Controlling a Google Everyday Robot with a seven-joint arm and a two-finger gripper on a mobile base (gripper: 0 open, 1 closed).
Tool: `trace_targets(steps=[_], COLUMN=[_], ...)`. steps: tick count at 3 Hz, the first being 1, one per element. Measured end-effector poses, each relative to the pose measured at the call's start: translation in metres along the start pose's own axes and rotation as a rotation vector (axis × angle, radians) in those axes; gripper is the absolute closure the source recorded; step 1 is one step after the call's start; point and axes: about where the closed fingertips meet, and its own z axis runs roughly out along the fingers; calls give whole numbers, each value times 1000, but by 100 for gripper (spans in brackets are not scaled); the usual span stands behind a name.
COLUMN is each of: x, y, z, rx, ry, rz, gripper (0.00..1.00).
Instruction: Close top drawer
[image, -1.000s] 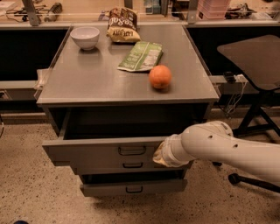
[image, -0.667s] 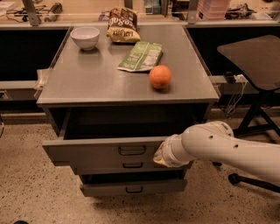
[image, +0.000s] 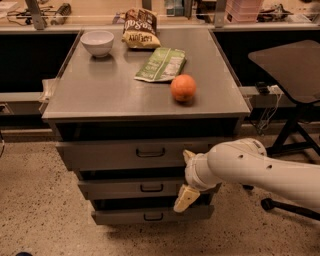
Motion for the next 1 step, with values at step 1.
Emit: trace_targets(steps=[1], x=[0], y=[0], z=[0], rx=[0], ry=[0], rz=[0], gripper=[0])
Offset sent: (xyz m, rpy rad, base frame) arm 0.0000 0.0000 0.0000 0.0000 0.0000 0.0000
